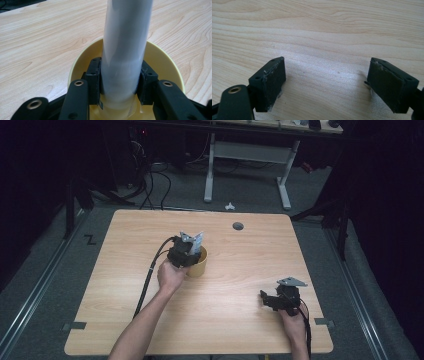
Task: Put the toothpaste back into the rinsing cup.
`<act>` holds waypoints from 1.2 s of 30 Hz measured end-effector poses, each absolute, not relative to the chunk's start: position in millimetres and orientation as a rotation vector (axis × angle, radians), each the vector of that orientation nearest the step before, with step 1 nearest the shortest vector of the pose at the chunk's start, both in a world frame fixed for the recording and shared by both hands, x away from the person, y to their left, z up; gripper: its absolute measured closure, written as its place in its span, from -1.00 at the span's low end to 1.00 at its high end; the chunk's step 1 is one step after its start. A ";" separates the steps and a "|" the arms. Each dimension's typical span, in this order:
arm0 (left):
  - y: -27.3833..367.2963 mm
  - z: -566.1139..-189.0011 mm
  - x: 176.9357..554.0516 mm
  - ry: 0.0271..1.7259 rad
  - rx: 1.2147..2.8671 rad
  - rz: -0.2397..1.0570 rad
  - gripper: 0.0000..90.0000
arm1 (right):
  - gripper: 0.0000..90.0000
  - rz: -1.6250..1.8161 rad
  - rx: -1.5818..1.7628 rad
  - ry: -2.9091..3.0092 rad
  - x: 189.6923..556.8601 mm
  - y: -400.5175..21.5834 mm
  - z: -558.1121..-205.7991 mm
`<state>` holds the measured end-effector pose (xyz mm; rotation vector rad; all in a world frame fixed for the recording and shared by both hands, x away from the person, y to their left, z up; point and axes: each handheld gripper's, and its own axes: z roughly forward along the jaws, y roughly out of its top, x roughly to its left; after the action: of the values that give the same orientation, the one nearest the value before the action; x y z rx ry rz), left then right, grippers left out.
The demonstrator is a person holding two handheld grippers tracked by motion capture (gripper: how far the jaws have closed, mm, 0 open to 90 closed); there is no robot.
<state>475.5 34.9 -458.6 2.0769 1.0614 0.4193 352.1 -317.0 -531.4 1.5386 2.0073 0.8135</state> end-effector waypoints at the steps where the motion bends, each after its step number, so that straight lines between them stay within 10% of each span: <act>1: 34.8 -459.2 475.8 1.064 2.081 0.411 0.37 | -0.66 0.813 1.538 2.007 352.1 -317.0 -531.4; 36: 45.6 -443.5 467.3 1.036 2.037 0.424 -0.08 | -0.66 0.813 1.539 2.008 352.4 -317.0 -531.3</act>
<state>467.3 45.6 -443.5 2.0366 1.0358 0.4243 352.4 -317.0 -531.3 1.5391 2.0079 0.8129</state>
